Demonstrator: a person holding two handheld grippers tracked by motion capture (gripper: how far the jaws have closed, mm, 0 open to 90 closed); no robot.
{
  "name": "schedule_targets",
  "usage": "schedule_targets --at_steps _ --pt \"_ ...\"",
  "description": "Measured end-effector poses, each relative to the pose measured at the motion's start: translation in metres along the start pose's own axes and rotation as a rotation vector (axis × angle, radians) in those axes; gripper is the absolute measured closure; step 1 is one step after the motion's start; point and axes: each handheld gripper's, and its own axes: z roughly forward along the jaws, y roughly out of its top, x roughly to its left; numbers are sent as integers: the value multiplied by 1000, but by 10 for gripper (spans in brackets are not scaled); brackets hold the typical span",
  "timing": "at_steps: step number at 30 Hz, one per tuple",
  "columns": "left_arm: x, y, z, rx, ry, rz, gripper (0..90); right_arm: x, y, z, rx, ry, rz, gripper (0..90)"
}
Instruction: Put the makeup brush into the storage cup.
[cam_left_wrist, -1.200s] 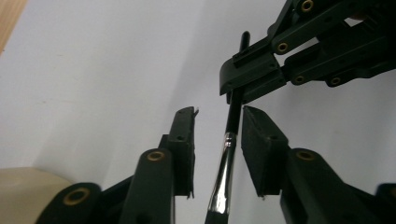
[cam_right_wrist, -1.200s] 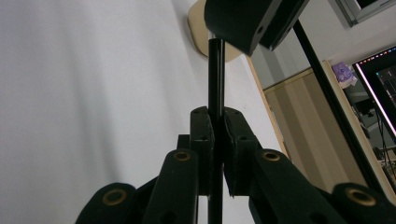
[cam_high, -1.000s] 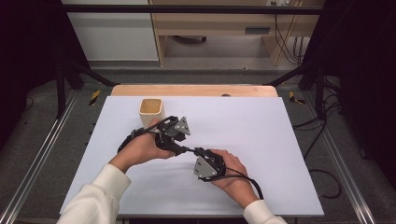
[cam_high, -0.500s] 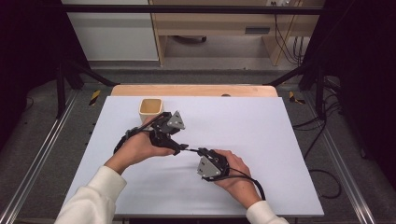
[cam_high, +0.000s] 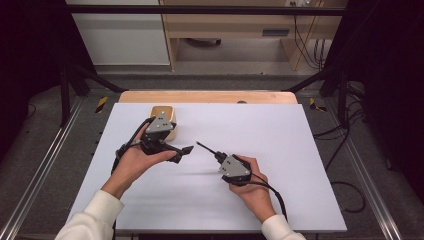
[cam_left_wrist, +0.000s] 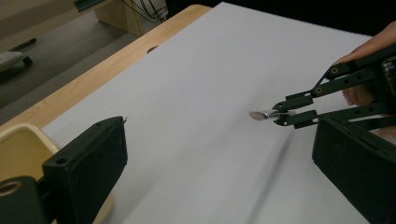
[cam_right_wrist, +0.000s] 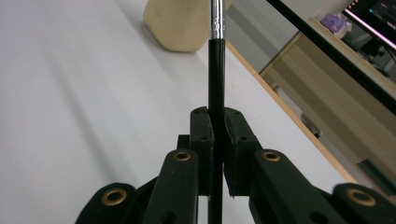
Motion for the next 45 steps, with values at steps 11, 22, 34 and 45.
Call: schedule_targets --at_steps 11,22,34,45 --pt "-9 -13 1 -114 49 -31 65 -6 1 5 -116 40 287 834" --pt "-20 -16 8 -200 66 -86 56 -9 3 2 -185 83 408 834" --pt "-38 -11 19 -249 35 -99 203 -3 5 3 -219 119 448 834" --pt "-46 -15 34 -229 11 -173 406 2 7 6 -227 137 468 834"
